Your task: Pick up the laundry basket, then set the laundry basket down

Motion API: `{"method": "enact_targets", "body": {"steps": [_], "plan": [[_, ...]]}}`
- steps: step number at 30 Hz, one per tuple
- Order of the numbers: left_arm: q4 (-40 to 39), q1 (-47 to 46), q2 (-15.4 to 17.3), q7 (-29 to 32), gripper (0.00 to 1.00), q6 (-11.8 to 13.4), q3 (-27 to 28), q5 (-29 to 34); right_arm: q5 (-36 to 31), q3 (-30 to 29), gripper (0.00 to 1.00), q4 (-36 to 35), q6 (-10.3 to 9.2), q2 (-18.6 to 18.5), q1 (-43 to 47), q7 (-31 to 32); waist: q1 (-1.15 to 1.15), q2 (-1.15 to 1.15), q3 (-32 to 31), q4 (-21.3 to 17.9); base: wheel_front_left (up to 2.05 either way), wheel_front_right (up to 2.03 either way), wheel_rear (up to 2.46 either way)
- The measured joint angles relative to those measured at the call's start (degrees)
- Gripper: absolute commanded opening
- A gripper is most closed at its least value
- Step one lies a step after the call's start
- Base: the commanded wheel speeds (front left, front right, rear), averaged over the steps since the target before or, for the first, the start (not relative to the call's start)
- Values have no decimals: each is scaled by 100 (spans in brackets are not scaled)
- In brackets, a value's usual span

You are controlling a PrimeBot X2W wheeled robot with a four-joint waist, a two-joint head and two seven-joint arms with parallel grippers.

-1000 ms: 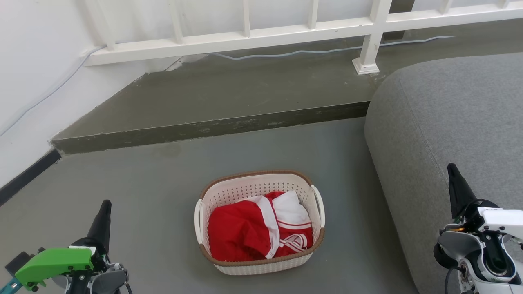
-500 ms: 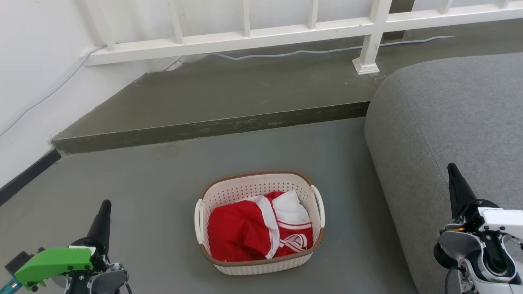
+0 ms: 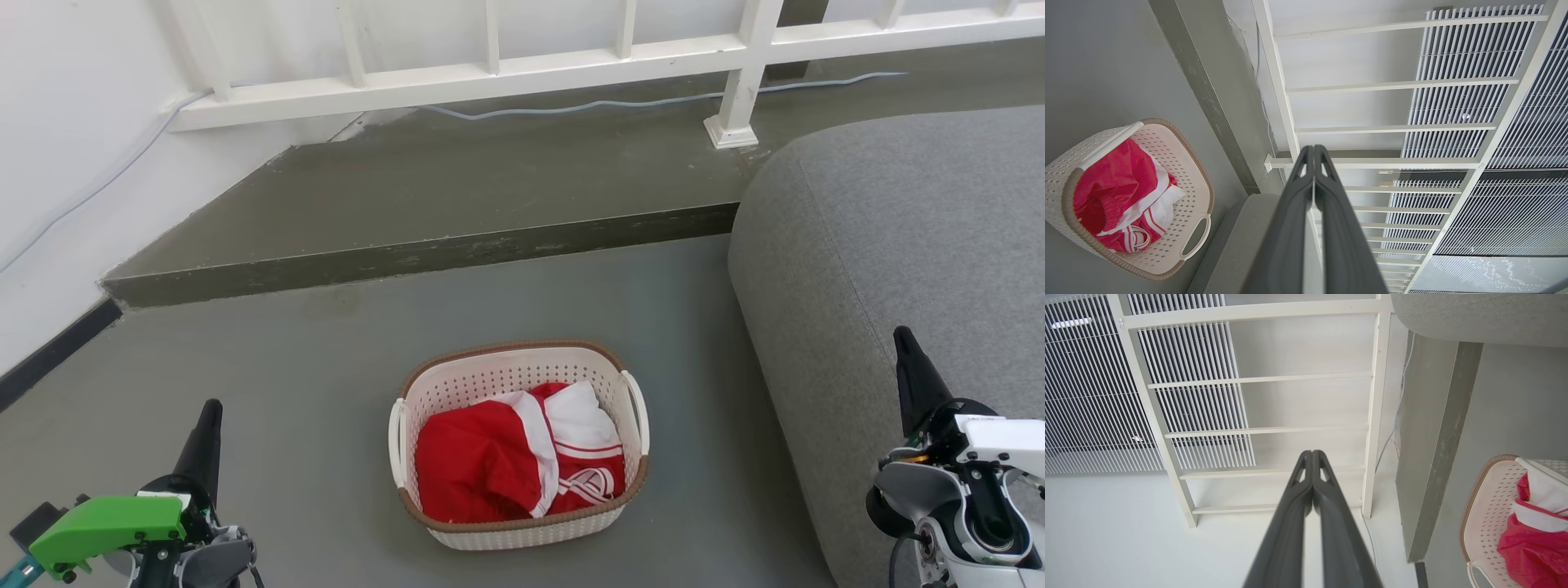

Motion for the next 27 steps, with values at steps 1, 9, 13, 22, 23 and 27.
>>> {"method": "enact_targets", "body": {"steps": [1, 9, 13, 22, 23, 27], "plan": [[0, 0, 0, 0, 0, 0, 1, 0, 0, 0, 0, -1, 0, 1, 0, 1, 0, 0, 0, 0, 0, 0, 0], [-2, 0, -1, 0, 0, 0, 4, 0, 0, -2, 0, -2, 0, 2, 0, 1, 0, 0, 0, 0, 0, 0, 0], [-3, 0, -1, 0, 0, 0, 7, 0, 0, -3, 0, -2, 0, 3, 0, 1, 0, 0, 0, 0, 0, 0, 0], [-7, 0, -2, 0, 0, 0, 12, 0, 0, -7, 0, -3, 1, 4, 0, 1, 0, 0, 1, 0, 0, 0, 0], [-7, 0, -2, 0, 0, 0, 13, 0, 0, -7, 0, -3, 0, 5, 0, 1, 0, 0, 1, 0, 0, 0, 0], [-7, 0, -3, 1, 0, 0, 15, 0, 0, -8, 0, -3, 1, 7, 0, 3, 0, 0, 1, 0, 0, 0, 0]]}}
